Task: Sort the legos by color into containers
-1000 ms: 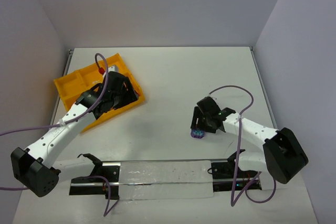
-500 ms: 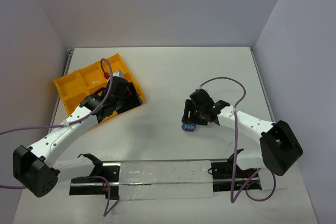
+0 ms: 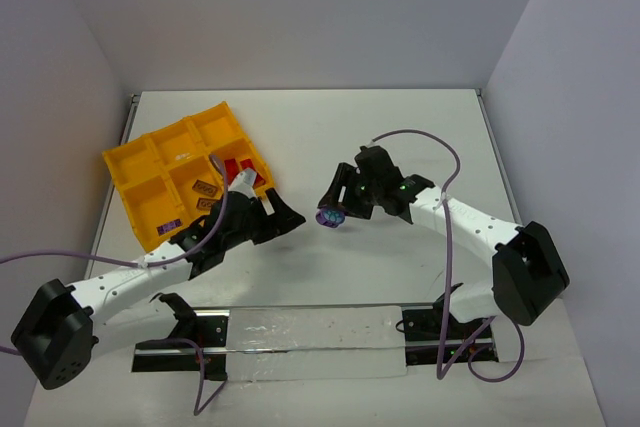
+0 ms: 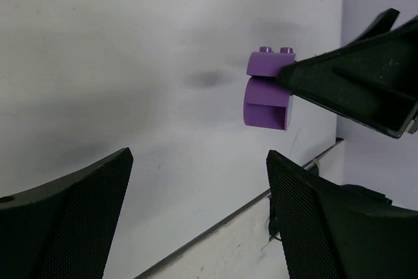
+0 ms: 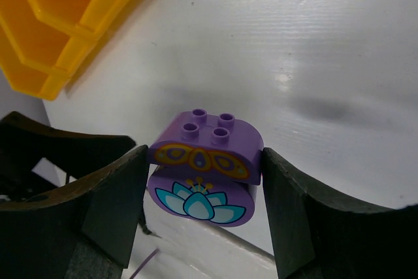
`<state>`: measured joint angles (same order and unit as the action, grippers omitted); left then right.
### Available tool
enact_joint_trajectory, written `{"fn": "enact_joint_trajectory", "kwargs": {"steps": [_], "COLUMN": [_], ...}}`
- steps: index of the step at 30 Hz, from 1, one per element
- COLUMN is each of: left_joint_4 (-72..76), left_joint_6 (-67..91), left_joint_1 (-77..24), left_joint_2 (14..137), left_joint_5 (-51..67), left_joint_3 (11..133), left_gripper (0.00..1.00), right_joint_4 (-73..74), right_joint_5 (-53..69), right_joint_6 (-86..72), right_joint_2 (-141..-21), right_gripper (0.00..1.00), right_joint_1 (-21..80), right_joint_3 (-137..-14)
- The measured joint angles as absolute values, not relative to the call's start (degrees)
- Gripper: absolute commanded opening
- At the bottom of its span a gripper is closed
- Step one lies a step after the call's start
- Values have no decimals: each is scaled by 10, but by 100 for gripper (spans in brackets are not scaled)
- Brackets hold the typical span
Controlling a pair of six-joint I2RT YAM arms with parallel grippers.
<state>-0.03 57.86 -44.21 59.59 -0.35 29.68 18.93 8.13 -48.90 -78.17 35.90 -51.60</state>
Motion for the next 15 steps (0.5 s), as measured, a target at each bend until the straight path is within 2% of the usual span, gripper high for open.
{"fn": "enact_joint_trajectory", "kwargs": {"steps": [5,15], "left_joint_4": [95,216], "left_joint_6": [604,624], "left_joint_1": [-454,-472], "left_joint_2": [595,635], "left_joint_5": [6,39], "left_joint_3": [247,243], "left_gripper": [91,88], "right_joint_4": [184,176], "right_joint_5": [101,115], "right_joint_6": [-503,-512], "right_joint_2": [-784,-784], "right_gripper": [26,26], "right_joint_1": [359,359], "right_joint_3": [-521,-525]}}
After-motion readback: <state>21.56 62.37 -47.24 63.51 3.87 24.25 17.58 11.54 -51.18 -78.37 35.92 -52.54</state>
